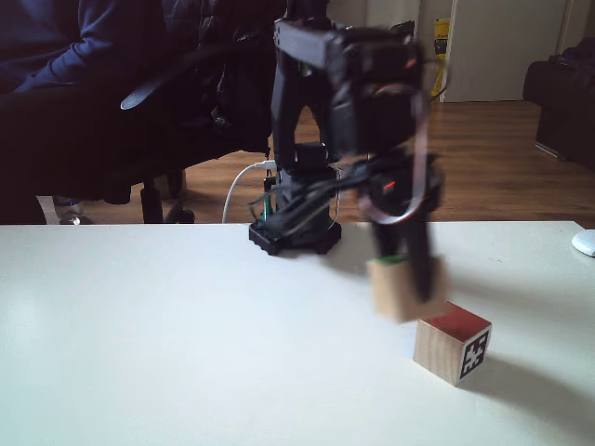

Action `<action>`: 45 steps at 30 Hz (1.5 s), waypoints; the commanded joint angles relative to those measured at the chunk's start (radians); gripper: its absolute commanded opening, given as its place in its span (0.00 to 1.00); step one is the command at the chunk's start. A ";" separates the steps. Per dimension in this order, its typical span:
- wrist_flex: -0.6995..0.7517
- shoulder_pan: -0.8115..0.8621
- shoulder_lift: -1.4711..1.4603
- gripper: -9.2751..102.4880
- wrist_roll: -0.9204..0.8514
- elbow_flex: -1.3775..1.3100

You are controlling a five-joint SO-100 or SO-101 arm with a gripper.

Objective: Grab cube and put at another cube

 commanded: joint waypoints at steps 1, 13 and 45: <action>0.038 -0.054 -0.009 0.19 0.015 -0.103; 0.086 -0.118 -0.141 0.20 0.031 -0.210; 0.109 -0.156 -0.235 0.24 0.031 -0.225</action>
